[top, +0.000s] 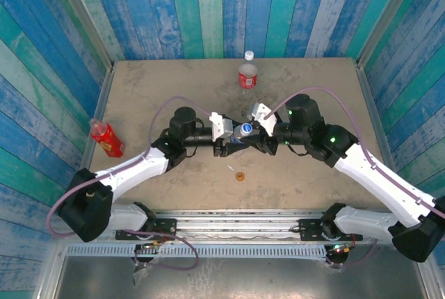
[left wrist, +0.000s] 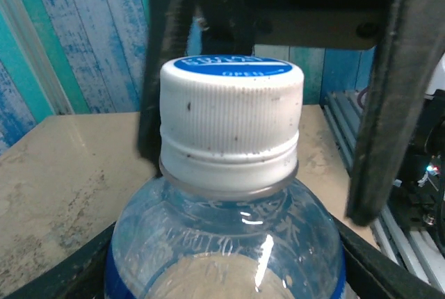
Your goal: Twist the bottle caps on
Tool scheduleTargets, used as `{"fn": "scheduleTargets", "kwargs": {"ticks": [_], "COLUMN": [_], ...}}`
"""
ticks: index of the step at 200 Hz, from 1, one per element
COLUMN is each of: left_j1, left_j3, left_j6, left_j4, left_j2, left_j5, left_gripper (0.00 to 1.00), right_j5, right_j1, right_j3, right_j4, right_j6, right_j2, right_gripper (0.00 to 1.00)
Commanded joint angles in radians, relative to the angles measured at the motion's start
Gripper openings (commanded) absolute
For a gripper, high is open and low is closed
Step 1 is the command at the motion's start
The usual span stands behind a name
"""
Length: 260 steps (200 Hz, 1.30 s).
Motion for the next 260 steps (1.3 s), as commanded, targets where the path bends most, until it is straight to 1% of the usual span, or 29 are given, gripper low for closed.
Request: {"fn": "scheduleTargets", "kwargs": {"ticks": [1,16,34,43,47,55,62,66,70,80,87,99,111,112,123,131,151,172,186,196,215,238,260], "left_j1": [0.002,0.002,0.003,0.002,0.002,0.002,0.002,0.002,0.002,0.002,0.002,0.002,0.002,0.002,0.002,0.002,0.002,0.002,0.002,0.002,0.002,0.003,0.003], "left_j3": [0.03,0.026,0.026,0.029,0.029,0.025,0.022,0.018,0.015,-0.004,-0.02,-0.063,-0.104,-0.108,-0.139,-0.158,-0.198,-0.221,-0.225,-0.206,-0.178,-0.177,-0.187], "left_j6": [-0.017,-0.012,-0.016,-0.017,-0.017,-0.021,-0.027,-0.029,-0.03,-0.037,-0.048,-0.062,-0.083,-0.084,-0.1,-0.107,-0.13,-0.144,-0.144,-0.128,-0.112,-0.11,-0.095], "left_j4": [0.001,0.001,-0.002,-0.006,-0.003,0.002,0.005,0.006,0.004,0.009,0.019,0.044,0.061,0.061,0.061,0.052,0.015,-0.032,-0.064,-0.119,-0.209,-0.245,-0.246], "left_j2": [0.03,0.029,0.024,0.024,0.023,0.019,0.014,0.01,0.005,-0.017,-0.027,-0.094,-0.146,-0.151,-0.199,-0.235,-0.314,-0.379,-0.409,-0.421,-0.444,-0.479,-0.511], "left_j5": [0.044,0.035,0.021,0.012,0.012,0.007,-0.004,-0.01,-0.021,-0.048,-0.089,-0.165,-0.275,-0.285,-0.39,-0.462,-0.634,-0.759,-0.791,-0.798,-0.842,-0.871,-0.854], "left_gripper": [0.1,0.22,0.4,0.56,0.67,0.83,0.9,0.96,1.0,0.94,0.94,0.94,0.94,0.94,0.94,0.94,0.94,0.94,0.94,0.94,0.94,0.94,0.94], "right_j5": [-0.057,-0.038,-0.01,0.011,0.019,0.045,0.082,0.115,0.15,0.236,0.279,0.315,0.352,0.354,0.389,0.398,0.395,0.409,0.367,0.332,0.338,0.348,0.3], "right_j1": [0.008,0.008,0.008,0.008,0.008,0.008,0.008,0.007,0.006,-0.005,-0.024,-0.069,-0.114,-0.129,-0.175,-0.201,-0.268,-0.327,-0.364,-0.39,-0.416,-0.448,-0.477], "right_j3": [-0.031,-0.045,-0.048,-0.047,-0.047,-0.047,-0.051,-0.051,-0.053,-0.057,-0.063,-0.074,-0.091,-0.092,-0.103,-0.108,-0.073,-0.026,0.032,0.067,0.132,0.185,0.212], "right_j4": [0.165,0.162,0.137,0.13,0.125,0.117,0.108,0.105,0.101,0.1,0.104,0.122,0.165,0.171,0.215,0.252,0.308,0.394,0.416,0.439,0.462,0.479,0.491], "right_j6": [0.071,0.07,0.052,0.046,0.044,0.035,0.034,0.034,0.037,0.054,0.068,0.095,0.139,0.142,0.152,0.159,0.177,0.205,0.212,0.219,0.207,0.228,0.253], "right_j2": [0.008,0.005,-0.008,-0.016,-0.02,-0.027,-0.032,-0.034,-0.036,-0.037,-0.036,-0.028,-0.016,-0.014,0.011,0.038,0.139,0.27,0.373,0.44,0.561,0.668,0.739], "right_gripper": [0.41,0.31,0.22,0.2,0.19,0.19,0.19,0.18,0.16,0.13,0.13,0.14,0.11,0.11,0.08,0.06,0.06,0.08,0.08,0.07,0.06,0.07,0.13]}}
